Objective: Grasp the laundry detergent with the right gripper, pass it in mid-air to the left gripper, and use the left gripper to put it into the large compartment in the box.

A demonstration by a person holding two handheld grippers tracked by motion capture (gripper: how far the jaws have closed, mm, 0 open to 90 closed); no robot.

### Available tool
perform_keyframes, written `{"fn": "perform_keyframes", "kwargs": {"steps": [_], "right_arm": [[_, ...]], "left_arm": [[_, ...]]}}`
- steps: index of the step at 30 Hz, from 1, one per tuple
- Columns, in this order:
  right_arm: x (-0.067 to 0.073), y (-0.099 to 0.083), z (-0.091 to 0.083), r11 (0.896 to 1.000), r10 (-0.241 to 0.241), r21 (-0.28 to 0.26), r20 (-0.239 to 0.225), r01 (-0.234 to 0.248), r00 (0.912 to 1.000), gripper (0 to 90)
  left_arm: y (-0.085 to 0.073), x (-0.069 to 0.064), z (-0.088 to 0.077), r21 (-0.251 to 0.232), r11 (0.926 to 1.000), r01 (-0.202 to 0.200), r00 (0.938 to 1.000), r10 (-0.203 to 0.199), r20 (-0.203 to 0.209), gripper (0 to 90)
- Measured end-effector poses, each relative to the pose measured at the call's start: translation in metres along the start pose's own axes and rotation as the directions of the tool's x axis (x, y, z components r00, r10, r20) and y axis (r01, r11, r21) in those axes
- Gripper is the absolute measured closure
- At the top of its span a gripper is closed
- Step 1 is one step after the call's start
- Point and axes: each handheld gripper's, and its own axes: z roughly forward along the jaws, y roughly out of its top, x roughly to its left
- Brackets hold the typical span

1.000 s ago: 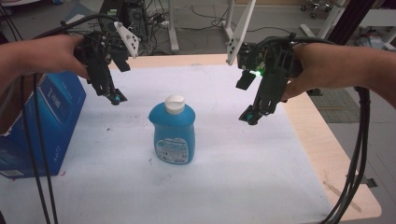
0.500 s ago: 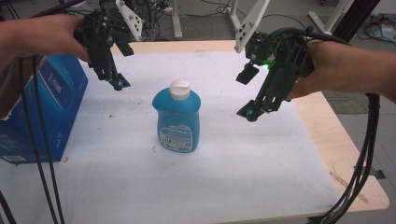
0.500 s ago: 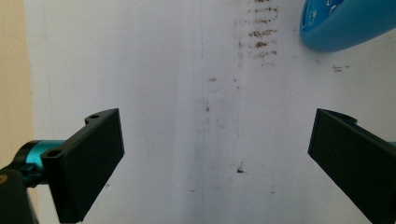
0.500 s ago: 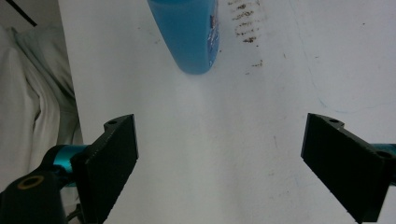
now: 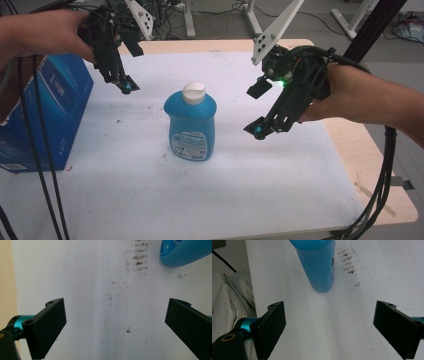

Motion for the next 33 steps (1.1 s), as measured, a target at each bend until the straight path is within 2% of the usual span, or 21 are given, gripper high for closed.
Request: {"fn": "perform_keyframes", "kwargs": {"steps": [5, 12, 19, 33], "right_arm": [[0.004, 0.001, 0.007, 1.000, 0.004, -0.025, 0.011, -0.004, 0.9999, 10.5], [0.006, -0.001, 0.016, 0.996, 0.039, -0.081, -0.014, -0.040, 0.9991, 10.4], [0.007, -0.002, 0.024, 0.994, 0.029, -0.108, -0.006, -0.030, 0.9996, 10.5], [0.007, -0.002, 0.039, 0.982, 0.025, -0.186, -0.005, -0.025, 0.9997, 10.5]], "left_arm": [[0.001, -0.001, -0.001, 0.003, 1.0000, -0.007, 1.0000, 0.007, 0.000, 3.6], [0.000, -0.001, -0.001, 0.003, 1.0000, -0.008, 1.0000, 0.008, -0.001, 3.5], [0.001, -0.002, -0.001, 0.004, 1.0000, -0.008, 1.0000, 0.008, -0.004, 3.5], [0.001, -0.002, -0.002, 0.003, 1.0000, -0.006, 1.0000, 0.006, -0.004, 3.6]]}}
